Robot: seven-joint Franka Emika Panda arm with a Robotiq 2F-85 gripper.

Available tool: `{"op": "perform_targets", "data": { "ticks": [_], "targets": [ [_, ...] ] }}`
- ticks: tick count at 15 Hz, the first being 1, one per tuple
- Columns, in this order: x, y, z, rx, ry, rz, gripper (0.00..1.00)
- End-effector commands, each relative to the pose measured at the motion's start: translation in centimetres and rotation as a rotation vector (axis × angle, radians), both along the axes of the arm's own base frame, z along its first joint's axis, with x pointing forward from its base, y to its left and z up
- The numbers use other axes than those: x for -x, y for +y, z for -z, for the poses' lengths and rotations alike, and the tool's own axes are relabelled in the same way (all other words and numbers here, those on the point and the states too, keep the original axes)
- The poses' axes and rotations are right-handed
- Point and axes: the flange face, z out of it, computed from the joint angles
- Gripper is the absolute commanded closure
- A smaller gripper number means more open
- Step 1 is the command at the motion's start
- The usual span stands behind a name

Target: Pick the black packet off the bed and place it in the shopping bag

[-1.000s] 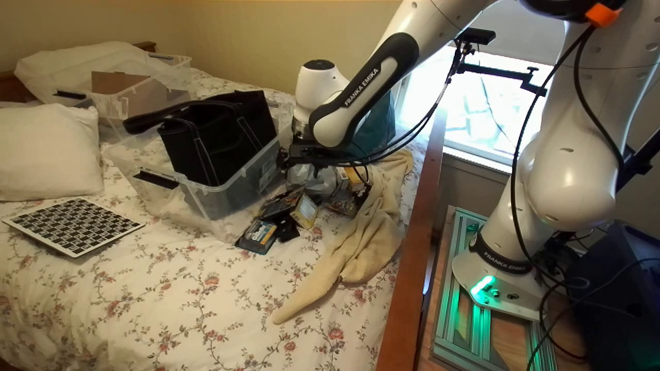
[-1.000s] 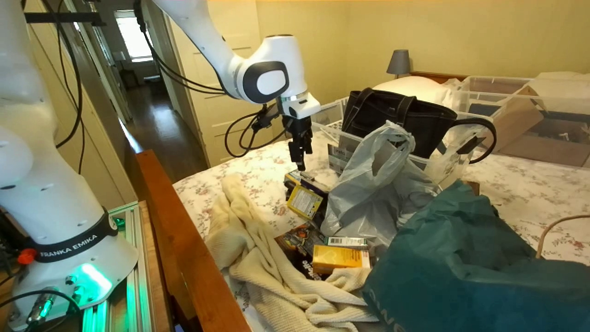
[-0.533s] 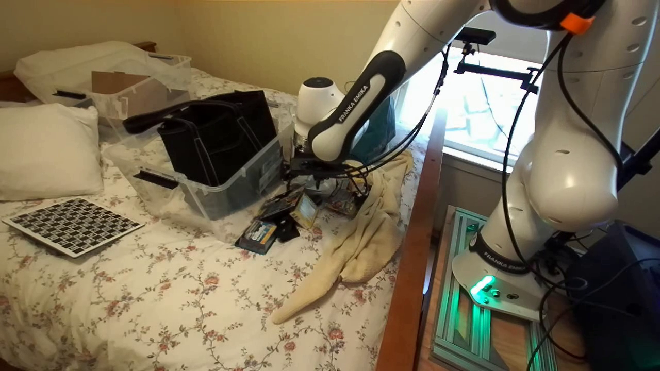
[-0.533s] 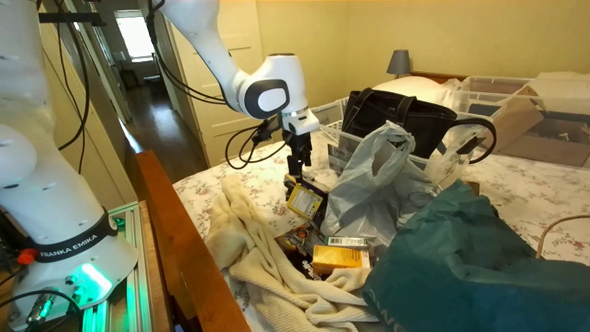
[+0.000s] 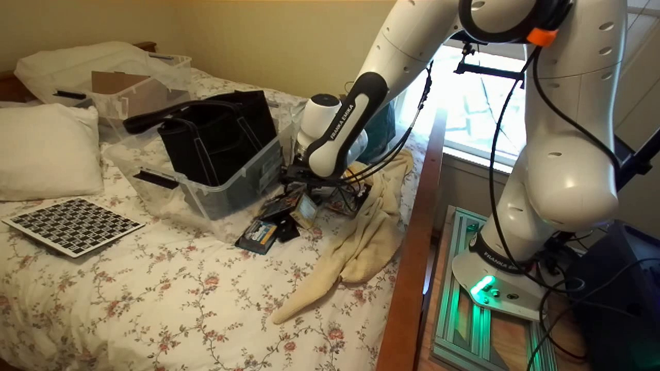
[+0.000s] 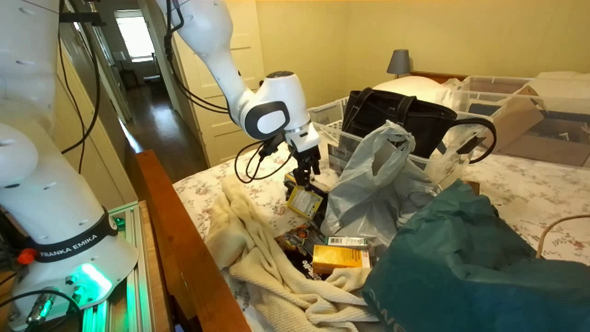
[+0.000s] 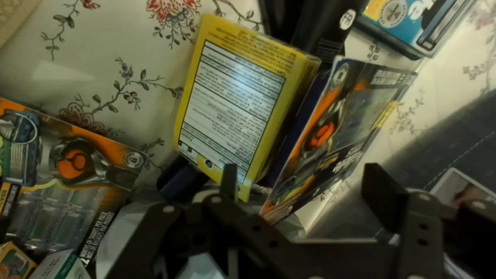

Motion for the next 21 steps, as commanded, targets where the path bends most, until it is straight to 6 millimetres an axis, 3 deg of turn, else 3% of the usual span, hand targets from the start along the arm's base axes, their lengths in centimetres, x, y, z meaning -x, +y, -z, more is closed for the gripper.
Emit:
{"op": "perform_targets", "data": {
  "ticks": [1,7,9,17,21],
  "targets": [
    [-0.5,0.4,1.1,-0.027,-0.021,0.026,0.48],
    [-0.1,0.4,1.1,-0.023,-0.047,0.023,0.90],
    [0.1,0.1,0.8,-0.012,-0.069,0.018,1.00],
    [2.1,0.6,-1.4,0.009,-0.245,-0.070,0.99],
    [3.9,0.5,-2.7,0.020,-0.250,-0.105,0.99]
  ]
}}
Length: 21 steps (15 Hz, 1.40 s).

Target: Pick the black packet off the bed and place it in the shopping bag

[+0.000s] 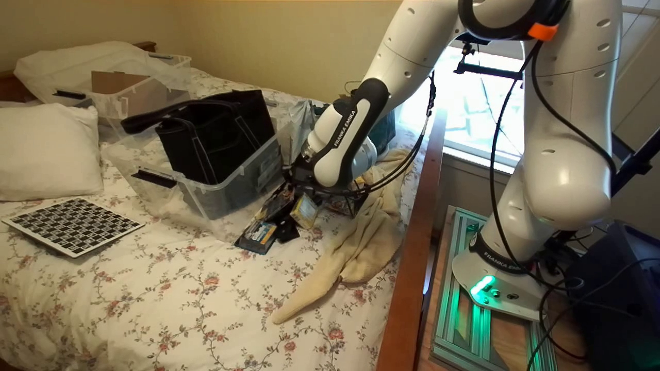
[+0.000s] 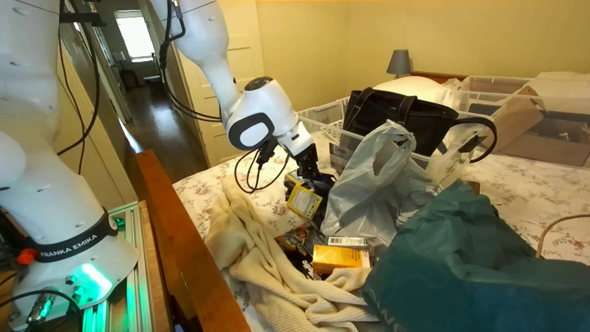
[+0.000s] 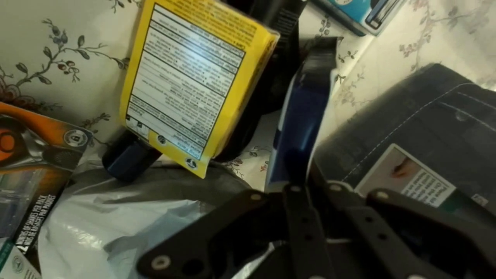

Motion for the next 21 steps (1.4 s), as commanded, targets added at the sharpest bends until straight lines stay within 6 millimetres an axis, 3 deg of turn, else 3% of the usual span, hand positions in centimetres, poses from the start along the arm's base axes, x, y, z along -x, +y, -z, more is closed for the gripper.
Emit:
{"op": "perform_targets", "data": {
  "ticks": [1,11,17,21],
  "targets": [
    [2.3,0.1,-2.4,0.016,-0.009,-0.033,0.99],
    [6.1,-1.0,-7.6,0.062,-0.025,-0.058,0.99],
    [7.2,-3.6,-6.9,0.177,-0.018,-0.075,0.99],
    [6.6,-3.2,-7.1,0.246,-0.018,-0.099,0.99]
  ]
}}
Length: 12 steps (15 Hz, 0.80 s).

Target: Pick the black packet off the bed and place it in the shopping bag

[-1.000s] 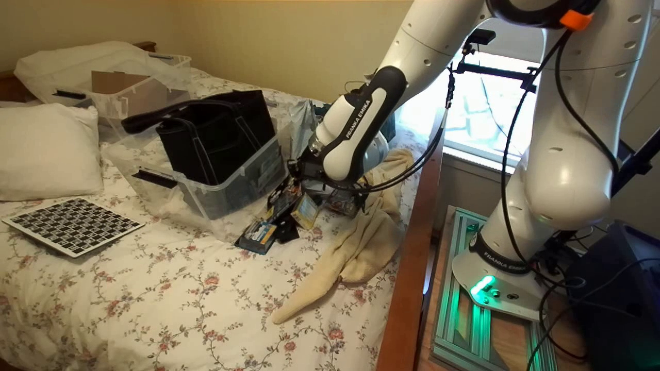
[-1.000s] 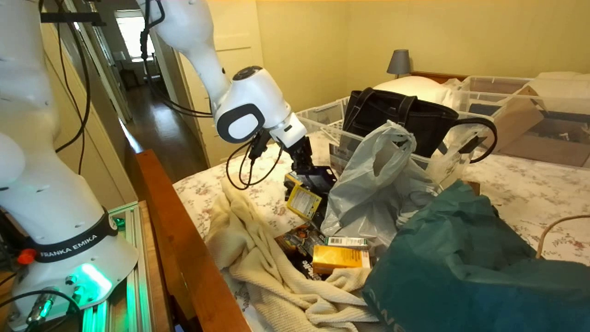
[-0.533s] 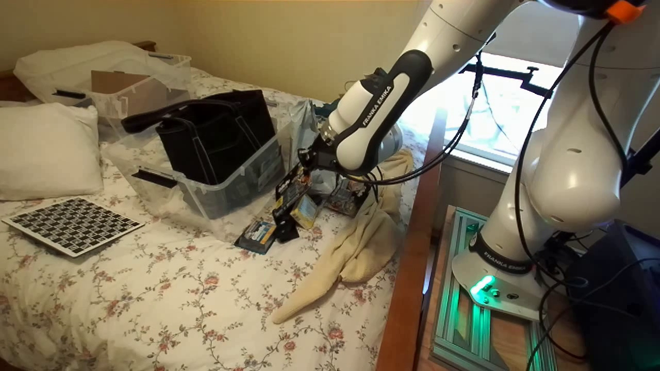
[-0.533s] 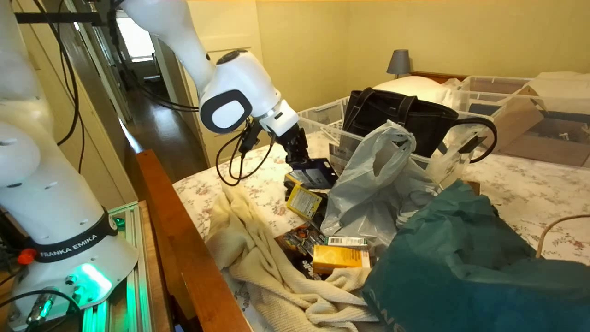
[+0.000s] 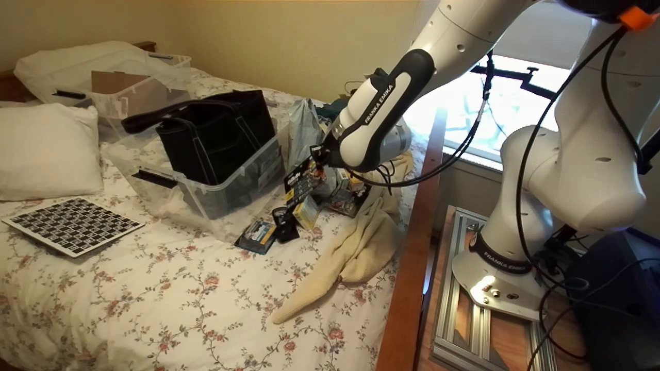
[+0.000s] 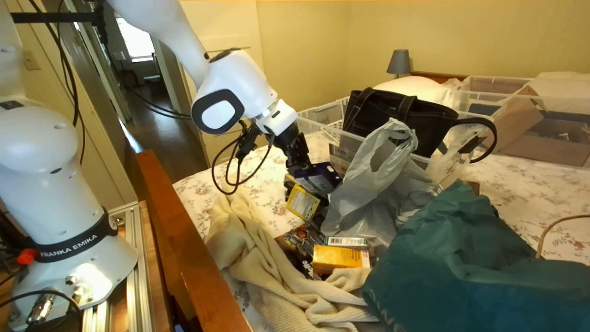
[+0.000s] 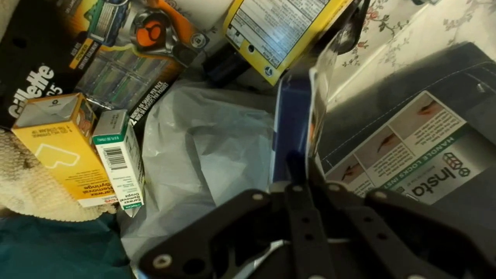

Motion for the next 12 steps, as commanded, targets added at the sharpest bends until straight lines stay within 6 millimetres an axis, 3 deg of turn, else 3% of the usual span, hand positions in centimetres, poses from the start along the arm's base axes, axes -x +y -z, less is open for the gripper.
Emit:
{"op": "perform_targets", "data": {
  "ticks": [1,7,12],
  "targets": [
    [-0.3,0.9,-0.1,0.068,-0.009,-0.018,0.99],
    [-0.2,3.6,-2.4,0.165,-0.092,-0.020,0.99],
    [0.0,5.6,-5.5,0.218,-0.161,0.012,0.99]
  ]
}}
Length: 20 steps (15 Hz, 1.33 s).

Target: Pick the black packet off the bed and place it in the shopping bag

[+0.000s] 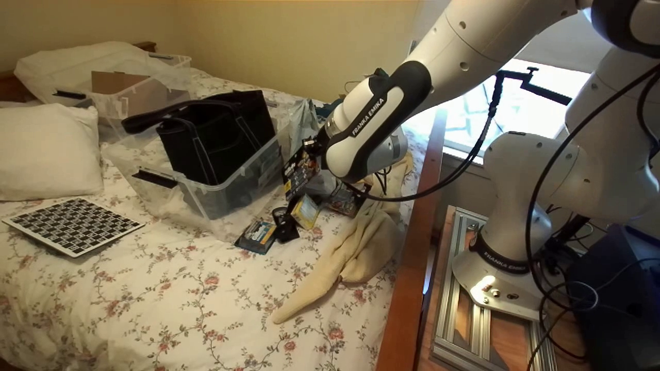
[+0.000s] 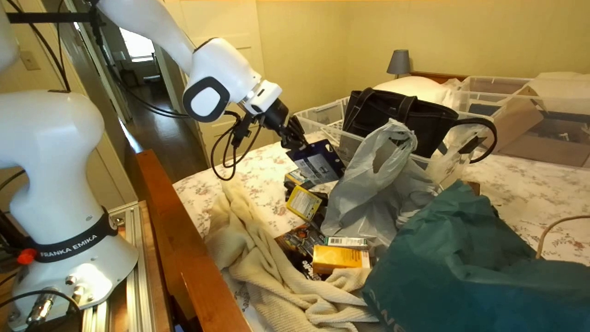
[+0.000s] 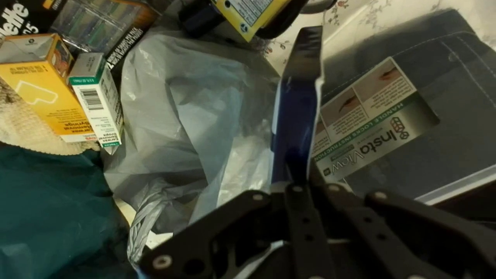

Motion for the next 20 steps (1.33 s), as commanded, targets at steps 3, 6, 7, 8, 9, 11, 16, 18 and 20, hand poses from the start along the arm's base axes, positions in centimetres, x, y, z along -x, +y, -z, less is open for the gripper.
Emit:
{"op": "perform_targets", "data": {
  "ticks": [3,6,7,8,9,11,16,18,20],
  "targets": [
    [0.4,1.9,-5.1,0.095,-0.130,0.044,0.99],
    [0.4,1.7,-5.2,0.074,-0.122,0.029,0.96],
    [0.5,1.9,-6.0,0.085,-0.135,0.032,0.96],
    [0.5,2.0,-6.4,0.096,-0.143,0.032,0.96],
    [0.5,2.2,-6.6,0.105,-0.147,0.033,0.96],
    [0.6,2.2,-6.7,0.116,-0.150,0.035,0.99],
    [0.5,1.9,-7.4,0.152,-0.106,0.030,0.99],
    [0.6,1.7,-8.0,0.169,-0.103,0.037,0.99],
    [0.7,1.6,-9.0,0.190,-0.120,0.040,0.99]
  ]
}}
